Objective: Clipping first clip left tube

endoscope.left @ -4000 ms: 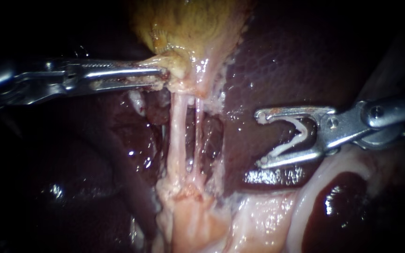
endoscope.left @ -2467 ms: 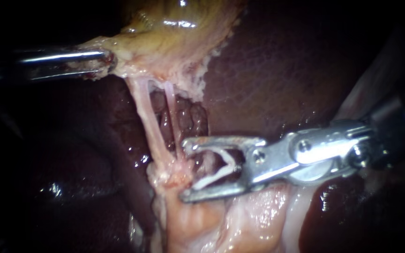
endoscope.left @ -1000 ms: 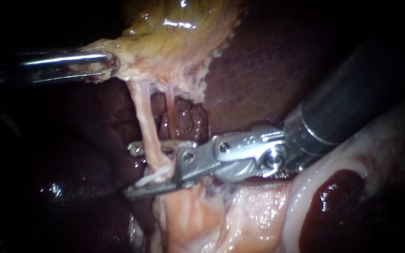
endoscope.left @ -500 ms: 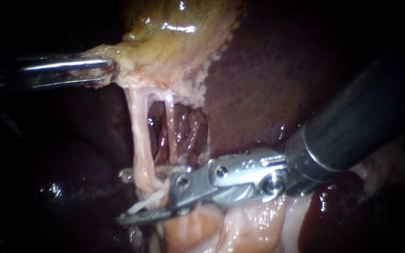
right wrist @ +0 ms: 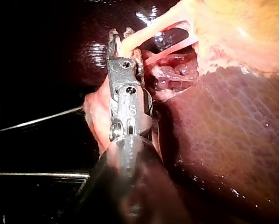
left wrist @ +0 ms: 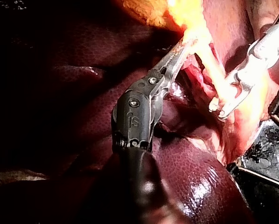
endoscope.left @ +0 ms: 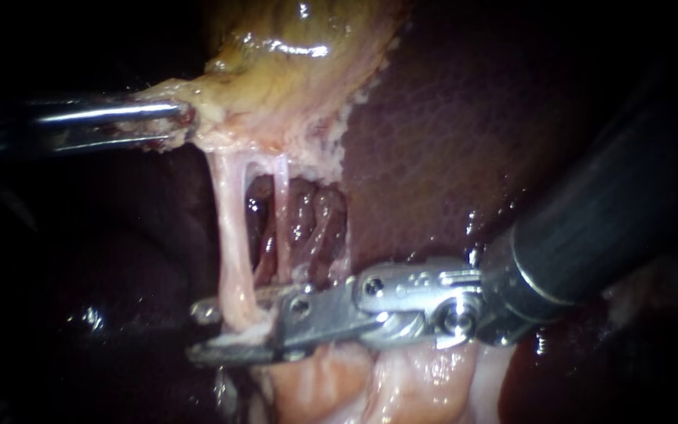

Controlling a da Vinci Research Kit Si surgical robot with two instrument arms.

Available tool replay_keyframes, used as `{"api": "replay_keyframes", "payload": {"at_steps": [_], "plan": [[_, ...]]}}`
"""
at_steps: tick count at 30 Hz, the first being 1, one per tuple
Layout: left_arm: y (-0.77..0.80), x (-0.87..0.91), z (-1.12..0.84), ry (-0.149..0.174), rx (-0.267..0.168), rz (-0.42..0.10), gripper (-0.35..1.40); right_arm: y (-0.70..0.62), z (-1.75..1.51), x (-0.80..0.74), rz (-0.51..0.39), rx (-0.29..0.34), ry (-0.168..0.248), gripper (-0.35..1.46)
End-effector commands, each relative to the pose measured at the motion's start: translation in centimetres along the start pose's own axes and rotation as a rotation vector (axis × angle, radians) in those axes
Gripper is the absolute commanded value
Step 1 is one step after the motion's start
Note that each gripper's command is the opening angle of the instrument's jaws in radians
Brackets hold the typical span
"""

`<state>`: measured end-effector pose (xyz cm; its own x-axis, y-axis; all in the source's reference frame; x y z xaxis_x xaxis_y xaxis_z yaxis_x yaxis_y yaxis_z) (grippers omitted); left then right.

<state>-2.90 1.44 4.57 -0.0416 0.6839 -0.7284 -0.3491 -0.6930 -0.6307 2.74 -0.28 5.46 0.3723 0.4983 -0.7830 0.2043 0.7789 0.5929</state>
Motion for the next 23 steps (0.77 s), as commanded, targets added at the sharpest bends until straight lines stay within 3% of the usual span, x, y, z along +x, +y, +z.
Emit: {"api": "replay_keyframes", "payload": {"at_steps": [1,3,23], "plan": [[0.00,0.00,0.00,0.000,0.000,0.000,-0.35,0.00,-0.01,0.01,0.003,0.007,-0.002,-0.27],[0.00,0.00,0.00,0.000,0.000,0.000,-0.35,-0.01,-0.01,0.00,0.020,0.021,-0.003,-0.35],[-0.04,-0.01,0.01,0.000,-0.001,0.000,-0.35,0.00,-0.04,-0.03,0.029,0.033,-0.008,-0.35]]}}
